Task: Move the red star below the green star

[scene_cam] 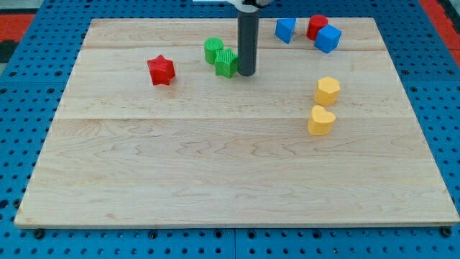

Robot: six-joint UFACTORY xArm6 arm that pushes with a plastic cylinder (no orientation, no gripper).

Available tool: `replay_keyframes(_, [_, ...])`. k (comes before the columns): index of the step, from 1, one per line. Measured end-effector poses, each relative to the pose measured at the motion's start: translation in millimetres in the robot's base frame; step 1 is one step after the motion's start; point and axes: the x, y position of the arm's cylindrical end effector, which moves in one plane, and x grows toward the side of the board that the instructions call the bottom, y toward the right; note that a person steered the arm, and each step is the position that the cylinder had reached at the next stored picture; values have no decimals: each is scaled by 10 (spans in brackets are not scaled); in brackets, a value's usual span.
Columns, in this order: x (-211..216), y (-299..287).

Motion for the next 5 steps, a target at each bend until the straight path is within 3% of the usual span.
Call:
replay_keyframes(1, [653, -961])
replay_keyframes(2, [298, -1852])
replay_keyframes(3, [-260, -1931])
replay_keyframes(4, [-398, -1636])
replay_keyframes(5, [39, -1043])
